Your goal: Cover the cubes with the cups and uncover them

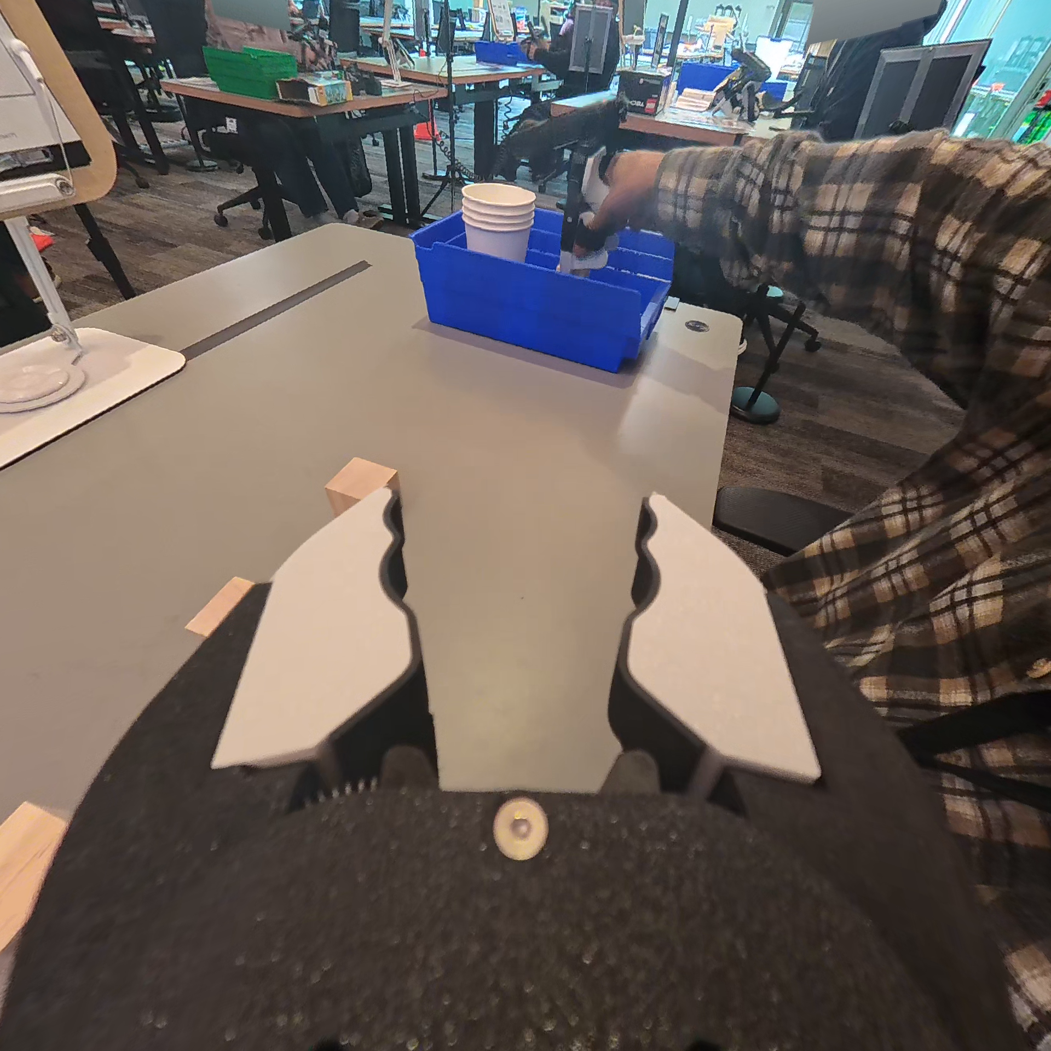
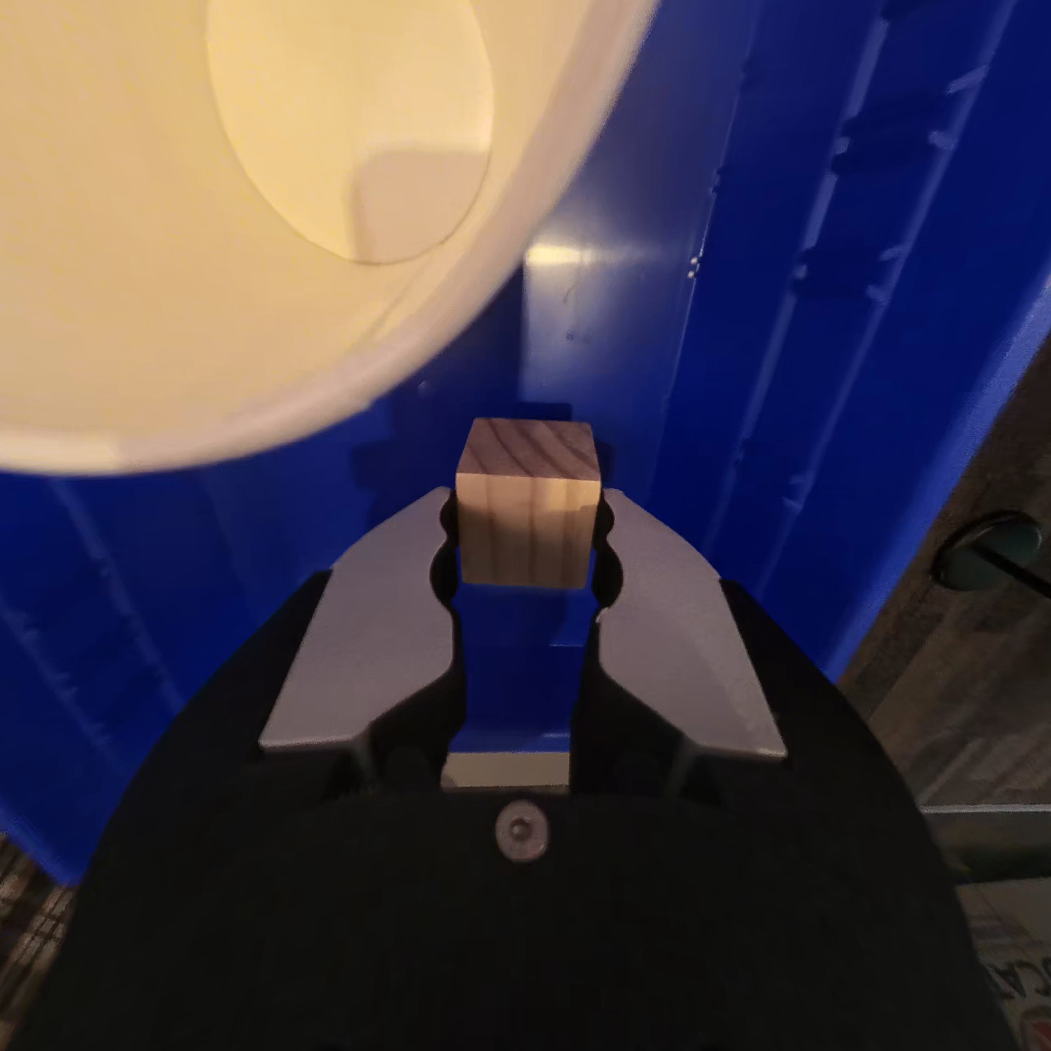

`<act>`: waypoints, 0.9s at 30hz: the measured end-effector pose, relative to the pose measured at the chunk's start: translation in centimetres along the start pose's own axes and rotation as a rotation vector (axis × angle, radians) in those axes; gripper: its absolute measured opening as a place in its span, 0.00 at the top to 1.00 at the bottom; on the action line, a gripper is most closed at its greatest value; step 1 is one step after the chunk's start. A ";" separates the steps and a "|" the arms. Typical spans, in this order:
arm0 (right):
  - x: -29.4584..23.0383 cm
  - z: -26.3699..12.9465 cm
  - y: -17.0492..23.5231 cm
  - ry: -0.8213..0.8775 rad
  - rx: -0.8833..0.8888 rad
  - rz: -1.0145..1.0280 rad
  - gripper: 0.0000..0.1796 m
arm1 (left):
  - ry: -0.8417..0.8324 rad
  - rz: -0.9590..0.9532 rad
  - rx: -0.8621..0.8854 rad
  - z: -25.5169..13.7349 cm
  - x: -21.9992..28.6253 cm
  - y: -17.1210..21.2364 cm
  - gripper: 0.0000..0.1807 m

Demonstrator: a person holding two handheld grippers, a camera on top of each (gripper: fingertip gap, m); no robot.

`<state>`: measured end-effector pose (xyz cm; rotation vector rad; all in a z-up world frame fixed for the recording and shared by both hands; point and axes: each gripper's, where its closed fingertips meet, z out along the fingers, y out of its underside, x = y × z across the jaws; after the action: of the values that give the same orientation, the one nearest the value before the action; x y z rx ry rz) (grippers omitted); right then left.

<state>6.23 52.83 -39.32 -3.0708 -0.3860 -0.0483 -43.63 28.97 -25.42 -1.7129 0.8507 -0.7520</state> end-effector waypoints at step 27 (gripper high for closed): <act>-36.7 -8.9 -3.1 -0.142 0.332 -1.340 0.56 | -0.045 0.044 -0.016 -1.4 0.0 -0.4 0.57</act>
<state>-30.27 46.36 -31.66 -1.9605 -2.0436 0.1661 -44.69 28.40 -24.69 -1.7137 0.8627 -0.6765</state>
